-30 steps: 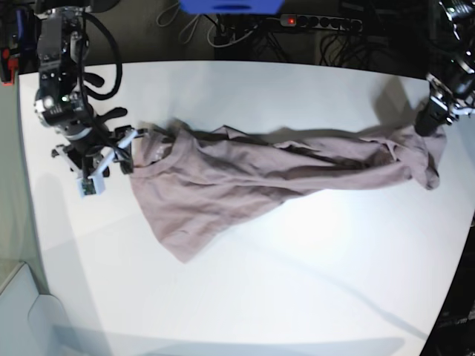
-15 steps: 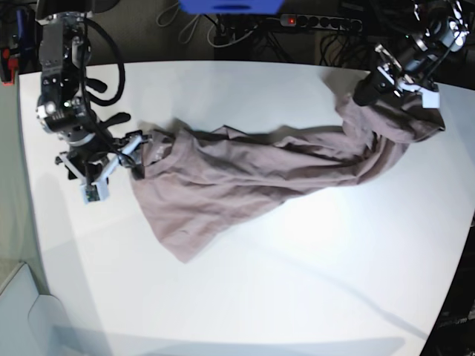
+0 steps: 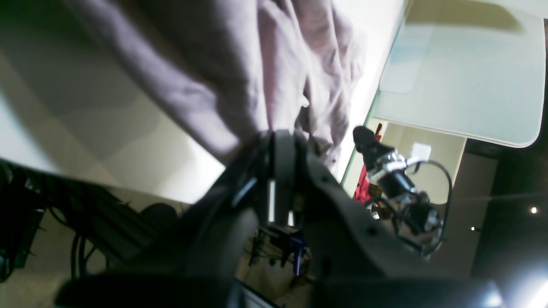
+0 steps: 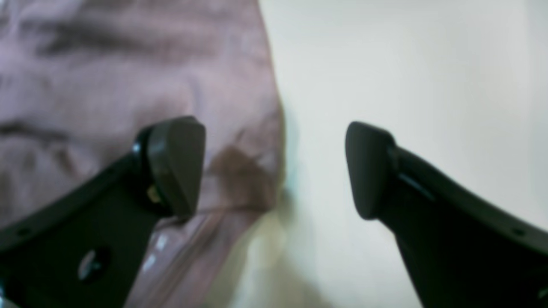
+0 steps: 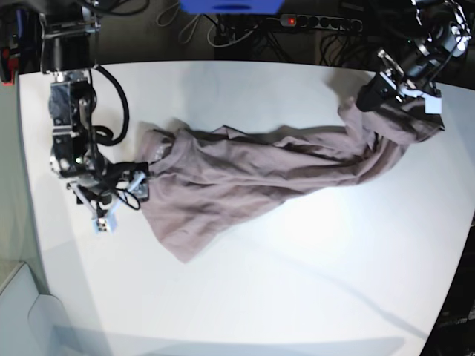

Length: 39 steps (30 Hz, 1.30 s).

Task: Layout the t-shirt on the table in an organized manner, then fold the t-shirt properly
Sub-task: 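Lift the shirt with both grippers and swing it up off the table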

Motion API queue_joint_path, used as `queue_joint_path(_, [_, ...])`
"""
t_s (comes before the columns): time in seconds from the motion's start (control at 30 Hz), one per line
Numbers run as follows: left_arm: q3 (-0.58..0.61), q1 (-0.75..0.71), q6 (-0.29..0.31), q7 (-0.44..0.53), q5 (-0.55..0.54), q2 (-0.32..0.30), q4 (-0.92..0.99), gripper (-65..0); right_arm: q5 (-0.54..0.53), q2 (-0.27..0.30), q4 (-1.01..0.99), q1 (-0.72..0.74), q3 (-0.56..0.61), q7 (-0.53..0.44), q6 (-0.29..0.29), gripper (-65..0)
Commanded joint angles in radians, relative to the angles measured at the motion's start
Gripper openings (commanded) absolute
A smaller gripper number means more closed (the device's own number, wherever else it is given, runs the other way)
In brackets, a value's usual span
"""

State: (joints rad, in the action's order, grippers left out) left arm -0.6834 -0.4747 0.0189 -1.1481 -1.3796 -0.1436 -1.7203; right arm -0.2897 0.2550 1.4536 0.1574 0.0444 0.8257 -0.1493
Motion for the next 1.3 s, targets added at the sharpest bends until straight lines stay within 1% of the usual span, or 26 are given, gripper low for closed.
queue_joint_path(0.0, [-0.006,0.003,-0.014,-0.002,-0.037,-0.011,-0.011,-64.6,-0.001,-0.004,-0.011,0.049,0.002,-0.026,0.0,-13.6])
queue_joint_path(0.07, [-0.006,0.004,-0.014,-0.002,-0.037,-0.012,-0.011,-64.6,-0.001,-0.021,-0.072,0.097,0.002,-0.026,0.0,-13.7])
queue_joint_path(0.13, [-0.008,0.004,-0.014,-0.002,-0.037,-0.012,-0.011,-64.6,-0.001,-0.024,-0.129,0.135,0.004,-0.026,0.0,-13.7])
queue_joint_path(0.2, [-0.037,0.006,-0.014,-0.007,-0.037,-0.011,-0.011,-64.6,-0.001,-0.039,-0.176,0.156,0.004,-0.026,0.0,-14.2])
queue_joint_path(0.33, [-0.085,0.008,-0.014,-0.008,-0.039,-0.009,-0.011,-64.6,-0.001,-0.056,-0.256,0.172,0.004,-0.041,0.0,-20.7])
queue_joint_path(0.43, [-0.104,0.018,-0.014,-0.008,-0.04,-0.011,-0.011,-64.6,-0.001,-0.058,-0.293,0.167,0.004,-0.076,0.0,-28.2])
queue_joint_path(0.53, [-0.12,0.029,-0.014,-0.008,-0.039,-0.011,-0.011,-64.6,-0.001,-0.067,-0.328,0.167,0.005,-0.081,0.0,-37.0])
queue_joint_path(0.6, [-0.12,0.038,-0.014,-0.008,-0.039,-0.011,-0.011,-64.6,-0.001,-0.067,-0.33,0.167,0.005,-0.081,0.0,-45.8])
queue_joint_path(0.7, [-0.12,0.067,-0.014,-0.008,-0.039,-0.011,-0.011,-64.6,-0.001,-0.062,-0.33,0.175,0.007,-0.073,0.0,-63.5])
queue_joint_path(0.73, [-0.12,0.08,-0.014,-0.008,-0.039,-0.012,-0.011,-64.6,-0.001,-0.062,-0.327,0.176,0.007,-0.073,0.0,-65.0])
queue_joint_path(0.8, [-0.124,0.112,-0.014,-0.008,-0.039,-0.012,-0.011,-64.6,-0.001,-0.055,-0.29,0.181,0.007,-0.072,0.0,-65.0])
queue_joint_path(0.87, [-0.166,0.156,-0.014,-0.008,-0.044,-0.012,-0.011,-64.6,-0.001,-0.03,-0.208,0.167,0.007,-0.072,0.0,-65.0])
queue_joint_path(1.03, [-0.224,0.299,-0.014,-0.008,-0.037,-0.012,-0.011,-64.6,-0.001,-0.013,-0.003,0.161,0.007,-0.07,0.0,-65.0])
queue_joint_path(1.1, [-0.232,0.353,-0.014,-0.008,-0.036,-0.034,-0.011,-64.6,-0.001,0.011,0.089,0.163,0.005,-0.053,0.0,-65.0])
queue_joint_path(1.17, [-0.232,0.385,-0.014,-0.008,-0.036,-0.055,-0.005,-64.6,-0.001,0.017,0.157,0.17,0.005,-0.012,0.0,-65.0])
queue_joint_path(1.27, [-0.232,0.44,-0.014,-0.008,-0.036,-0.083,0.046,-64.6,-0.001,0.025,0.23,0.199,0.001,0.011,0.0,-65.0])
